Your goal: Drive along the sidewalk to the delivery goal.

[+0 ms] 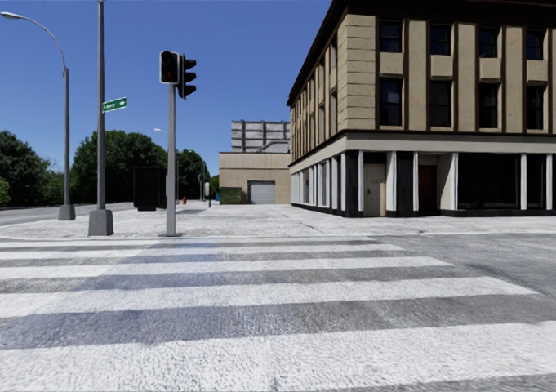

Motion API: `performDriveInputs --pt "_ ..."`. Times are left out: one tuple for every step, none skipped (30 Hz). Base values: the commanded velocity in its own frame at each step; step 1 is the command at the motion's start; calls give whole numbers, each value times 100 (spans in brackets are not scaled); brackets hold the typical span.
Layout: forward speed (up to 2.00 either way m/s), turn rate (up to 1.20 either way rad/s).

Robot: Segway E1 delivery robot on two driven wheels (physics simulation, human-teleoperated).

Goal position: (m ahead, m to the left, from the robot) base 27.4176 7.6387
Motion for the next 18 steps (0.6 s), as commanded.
performDriveInputs --pt "200 0" --pt "200 0" --pt "200 0" --pt "200 0" --pt "200 0" --pt "200 0" --pt "200 0" --pt "200 0" --pt "200 0" --pt "200 0" --pt "200 0" --pt "200 0" --pt "200 0" --pt "200 5" --pt "200 5" --pt "200 10" --pt "200 18" --pt "200 23"
